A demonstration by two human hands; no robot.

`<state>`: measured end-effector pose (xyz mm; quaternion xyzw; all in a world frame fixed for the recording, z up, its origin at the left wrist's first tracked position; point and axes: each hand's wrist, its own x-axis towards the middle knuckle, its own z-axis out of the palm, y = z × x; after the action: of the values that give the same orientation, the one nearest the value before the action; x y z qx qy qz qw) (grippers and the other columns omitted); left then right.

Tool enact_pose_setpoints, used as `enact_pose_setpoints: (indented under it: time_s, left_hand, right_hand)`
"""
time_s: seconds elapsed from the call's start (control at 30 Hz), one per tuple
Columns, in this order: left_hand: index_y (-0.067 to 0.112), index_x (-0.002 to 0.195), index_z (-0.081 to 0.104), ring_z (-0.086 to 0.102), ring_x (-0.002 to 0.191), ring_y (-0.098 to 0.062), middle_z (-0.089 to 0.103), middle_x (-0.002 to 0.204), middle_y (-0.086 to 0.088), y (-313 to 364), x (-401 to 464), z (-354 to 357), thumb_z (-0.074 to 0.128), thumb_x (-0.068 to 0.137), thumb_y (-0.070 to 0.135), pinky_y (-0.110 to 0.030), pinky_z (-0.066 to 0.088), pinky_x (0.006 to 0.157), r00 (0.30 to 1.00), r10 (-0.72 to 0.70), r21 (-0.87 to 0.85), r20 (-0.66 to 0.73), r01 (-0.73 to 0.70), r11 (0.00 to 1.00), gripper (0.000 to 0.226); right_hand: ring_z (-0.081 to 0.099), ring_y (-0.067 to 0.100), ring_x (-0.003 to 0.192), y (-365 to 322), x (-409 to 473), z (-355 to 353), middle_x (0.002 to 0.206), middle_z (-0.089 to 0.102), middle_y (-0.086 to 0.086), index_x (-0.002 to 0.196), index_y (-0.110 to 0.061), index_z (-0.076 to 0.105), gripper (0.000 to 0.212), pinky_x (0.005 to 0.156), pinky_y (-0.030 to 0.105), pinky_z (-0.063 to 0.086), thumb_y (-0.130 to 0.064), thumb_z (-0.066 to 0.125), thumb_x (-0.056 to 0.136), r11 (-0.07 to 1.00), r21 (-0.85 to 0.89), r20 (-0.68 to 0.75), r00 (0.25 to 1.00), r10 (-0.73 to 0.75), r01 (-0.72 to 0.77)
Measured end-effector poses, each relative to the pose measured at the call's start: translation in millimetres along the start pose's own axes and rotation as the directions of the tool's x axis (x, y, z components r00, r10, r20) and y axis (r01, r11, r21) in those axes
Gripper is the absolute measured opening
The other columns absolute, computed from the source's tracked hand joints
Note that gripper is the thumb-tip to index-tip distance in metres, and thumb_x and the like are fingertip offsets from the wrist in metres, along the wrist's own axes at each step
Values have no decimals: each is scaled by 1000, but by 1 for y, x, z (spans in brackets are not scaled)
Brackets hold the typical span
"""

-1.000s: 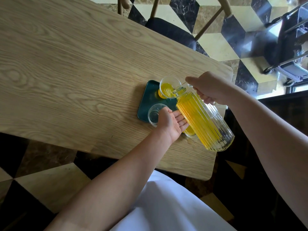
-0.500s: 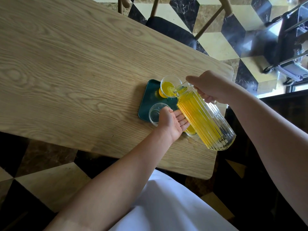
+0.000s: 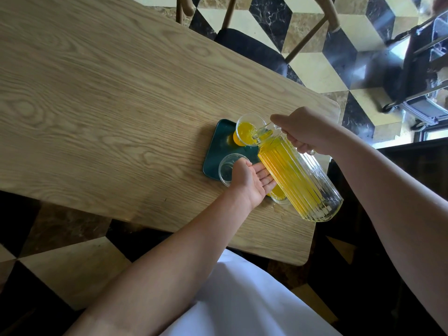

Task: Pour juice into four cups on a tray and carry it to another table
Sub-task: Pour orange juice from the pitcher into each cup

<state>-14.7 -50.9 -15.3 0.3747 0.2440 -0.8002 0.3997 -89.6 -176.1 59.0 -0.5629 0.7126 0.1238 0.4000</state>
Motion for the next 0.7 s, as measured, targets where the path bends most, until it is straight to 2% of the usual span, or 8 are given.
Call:
enact_pose_setpoints:
  time_s: [0.7]
  left_hand:
    - [-3, 146, 41, 38, 143, -39, 45, 150, -26, -5, -2, -7, 20, 99, 27, -50, 25, 121, 999, 44, 14, -22, -44, 999, 60]
  right_hand:
    - [33, 13, 33, 4, -8, 5, 36, 44, -5, 63, -13, 51, 42, 42, 19, 29, -40, 54, 94, 1000, 12, -26, 999, -21, 22]
